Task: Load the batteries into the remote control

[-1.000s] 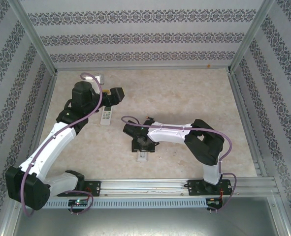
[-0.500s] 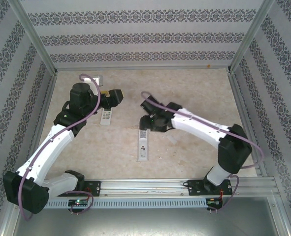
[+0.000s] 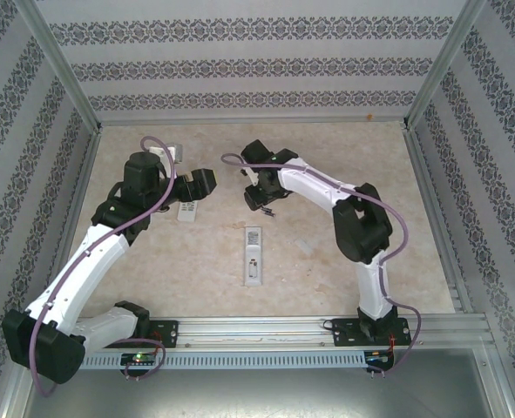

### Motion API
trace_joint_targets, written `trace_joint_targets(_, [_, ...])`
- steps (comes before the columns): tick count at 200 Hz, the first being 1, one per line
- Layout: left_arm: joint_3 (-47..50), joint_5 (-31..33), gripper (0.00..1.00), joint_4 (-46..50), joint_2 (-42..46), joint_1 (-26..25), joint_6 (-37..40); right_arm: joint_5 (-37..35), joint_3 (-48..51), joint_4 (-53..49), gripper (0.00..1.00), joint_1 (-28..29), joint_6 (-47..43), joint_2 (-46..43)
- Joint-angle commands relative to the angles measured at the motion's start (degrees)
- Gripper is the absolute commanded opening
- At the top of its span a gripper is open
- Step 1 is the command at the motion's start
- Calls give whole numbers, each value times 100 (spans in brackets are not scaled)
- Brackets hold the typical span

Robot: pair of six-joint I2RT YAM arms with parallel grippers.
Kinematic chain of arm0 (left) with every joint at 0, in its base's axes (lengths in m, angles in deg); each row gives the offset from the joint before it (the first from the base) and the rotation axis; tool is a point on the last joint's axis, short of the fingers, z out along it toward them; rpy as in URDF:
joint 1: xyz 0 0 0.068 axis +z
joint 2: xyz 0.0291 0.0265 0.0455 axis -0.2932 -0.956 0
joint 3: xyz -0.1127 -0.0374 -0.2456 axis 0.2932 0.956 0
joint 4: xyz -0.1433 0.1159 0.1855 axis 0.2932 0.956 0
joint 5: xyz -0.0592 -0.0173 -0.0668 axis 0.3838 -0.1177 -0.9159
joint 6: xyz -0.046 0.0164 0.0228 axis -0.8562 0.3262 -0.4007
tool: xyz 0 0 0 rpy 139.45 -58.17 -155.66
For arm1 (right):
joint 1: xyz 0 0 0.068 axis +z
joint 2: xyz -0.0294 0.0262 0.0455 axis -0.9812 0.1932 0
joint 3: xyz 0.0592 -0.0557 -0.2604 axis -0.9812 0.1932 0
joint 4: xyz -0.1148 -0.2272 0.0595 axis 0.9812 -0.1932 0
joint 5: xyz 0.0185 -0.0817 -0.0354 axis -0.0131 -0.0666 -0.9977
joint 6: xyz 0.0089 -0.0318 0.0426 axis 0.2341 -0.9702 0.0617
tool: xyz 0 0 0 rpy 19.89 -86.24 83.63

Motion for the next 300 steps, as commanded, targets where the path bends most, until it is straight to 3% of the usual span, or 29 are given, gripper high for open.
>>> trace_joint_targets(1, [228, -9, 91, 103, 288, -9, -299, 10, -361, -237, 52, -199, -416, 318])
trace_joint_targets(48, [548, 300, 91, -50, 624, -23, -517, 329, -555, -437, 50, -333, -456, 769])
trace_joint_targets(121, [509, -113, 92, -53, 380, -15, -214, 692, -480, -542, 52, -242, -17, 916])
trace_joint_targets(167, [332, -143, 93, 139, 395, -9, 122, -48, -710, -690, 36, -221, 200, 1264])
trace_joint_targets(261, [536, -320, 93, 3, 495, -5, -233, -190, -1828, -1227, 11, -307, -51, 1242])
trace_joint_targets(283, [483, -255, 94, 193, 362, -7, -224, 24, -1753, -1193, 11, -325, 533, 715])
trace_joint_targets(300, [359, -358, 94, 470, 143, -10, -117, 432, -928, -660, 11, -312, 1626, -125])
